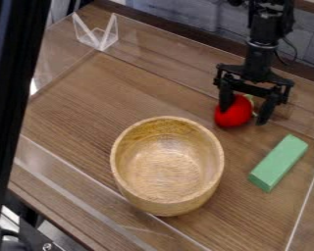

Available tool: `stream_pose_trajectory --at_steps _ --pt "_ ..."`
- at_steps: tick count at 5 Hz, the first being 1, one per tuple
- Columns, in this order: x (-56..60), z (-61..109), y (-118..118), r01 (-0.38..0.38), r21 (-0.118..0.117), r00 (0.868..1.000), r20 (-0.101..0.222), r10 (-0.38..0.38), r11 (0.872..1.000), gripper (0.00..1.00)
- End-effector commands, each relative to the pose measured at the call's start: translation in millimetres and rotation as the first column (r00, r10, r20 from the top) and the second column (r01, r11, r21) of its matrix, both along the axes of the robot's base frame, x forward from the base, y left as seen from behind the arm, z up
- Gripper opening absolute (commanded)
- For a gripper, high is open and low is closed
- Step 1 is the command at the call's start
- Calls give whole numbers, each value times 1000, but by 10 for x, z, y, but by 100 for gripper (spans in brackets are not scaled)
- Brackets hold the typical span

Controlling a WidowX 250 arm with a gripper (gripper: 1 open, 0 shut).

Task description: Move the red fruit to the left

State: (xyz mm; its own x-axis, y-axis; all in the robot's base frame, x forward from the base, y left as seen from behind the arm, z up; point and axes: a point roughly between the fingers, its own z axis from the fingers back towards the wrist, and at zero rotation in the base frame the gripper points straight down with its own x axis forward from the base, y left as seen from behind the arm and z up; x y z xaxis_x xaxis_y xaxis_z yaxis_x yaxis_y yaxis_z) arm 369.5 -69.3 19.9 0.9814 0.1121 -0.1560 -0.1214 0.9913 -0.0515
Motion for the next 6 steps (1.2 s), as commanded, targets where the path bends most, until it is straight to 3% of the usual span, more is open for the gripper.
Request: stream_pose_trajectory --at_steps 1,2,3,4,6 --pt "112 -99 -180 5 -30 998 64 -3 1000 100" --pt "97 -109 -209 0 -33 998 63 2 999 100" --pt "76 -101 -203 2 -38 998 63 1 999 0" --pt "61 58 -191 7 -65 997 77 -2 998 0" --pt "50 572 -121 19 -140 992 129 -1 990 0"
